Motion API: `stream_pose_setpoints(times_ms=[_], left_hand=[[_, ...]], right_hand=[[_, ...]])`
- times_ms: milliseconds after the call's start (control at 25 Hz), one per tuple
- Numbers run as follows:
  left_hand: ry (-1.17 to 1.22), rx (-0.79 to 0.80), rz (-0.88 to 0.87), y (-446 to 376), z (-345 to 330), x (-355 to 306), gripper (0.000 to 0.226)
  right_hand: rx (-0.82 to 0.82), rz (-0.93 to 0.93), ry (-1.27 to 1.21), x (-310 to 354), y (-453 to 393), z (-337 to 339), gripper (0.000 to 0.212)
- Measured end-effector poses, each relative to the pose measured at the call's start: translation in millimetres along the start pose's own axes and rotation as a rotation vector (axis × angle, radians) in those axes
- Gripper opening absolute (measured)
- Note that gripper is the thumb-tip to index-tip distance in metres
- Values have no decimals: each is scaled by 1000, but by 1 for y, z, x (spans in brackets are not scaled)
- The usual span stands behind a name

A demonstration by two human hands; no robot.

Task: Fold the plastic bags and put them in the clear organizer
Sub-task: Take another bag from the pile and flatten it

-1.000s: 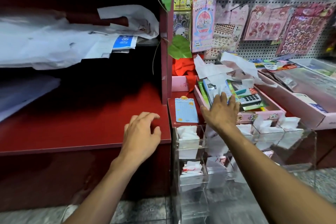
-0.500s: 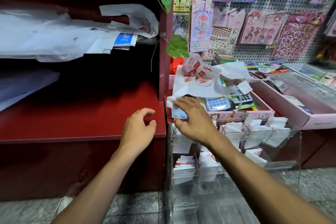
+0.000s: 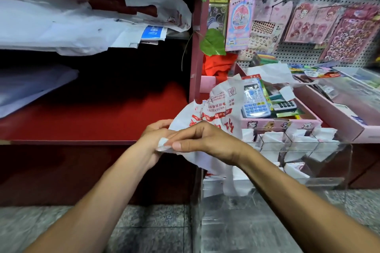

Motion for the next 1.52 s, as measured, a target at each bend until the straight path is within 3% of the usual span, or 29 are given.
stream_pose_setpoints(times_ms=[40,120,200,280,320,440,560,680,800,920,1000,1080,1200,1280,1400,1520], left_hand=[[-62,-37,-1,1,6,1,33],[-163,-122,26,2,26,7,29],[-235,-130,60,4,44,17,25],[-351,-96,85,7,63,26,24],[-418,-71,87,9,72,28,24],[-540,89,73,14,83,39,33],[-509,132,55,13,80,45,22],[-451,-92,22,7,93,36,8],[-381,-117,36,4,94,30,12],[-124,-62,122,12,86,28,13],[50,-38,153,18,86,23,11],[168,-66,122,22,93,15,14],[306,-154,64,23,111,6,9],[401,-191,-4,24,117,-2,11],[561,-245,-185,29,124,-23,18],[726,-268,-380,35,135,-46,22]], right_hand=[[-64,1,-28,0,-3,6,21],[-362,-10,29,-8,-5,37,18],[-685,-84,589,-12,5,73,24],[-723,-264,1092,-21,11,88,38],[-727,-354,1146,-28,13,94,49],[-795,-538,987,-40,19,105,74],[-826,-542,975,-39,15,107,61],[-914,-225,919,-24,6,99,52],[-868,5,422,-11,-6,81,68],[-689,161,-61,19,-18,54,72],[-523,217,-239,40,-25,36,71],[-487,217,-234,46,-23,34,64],[-699,116,177,39,-10,51,33],[-732,90,120,31,-8,54,24],[-629,293,-162,48,-10,46,30],[-392,527,-155,75,-9,34,28]])
Point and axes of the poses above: each hand's wrist, its own y-axis away from the middle knuckle, its own z-axis out of the back of the hand, x = y × z, the point moved 7 cm from there along -y, towards the middle knuckle, and after that the axes turned 13 degrees about -y, right-handed, at the moved point
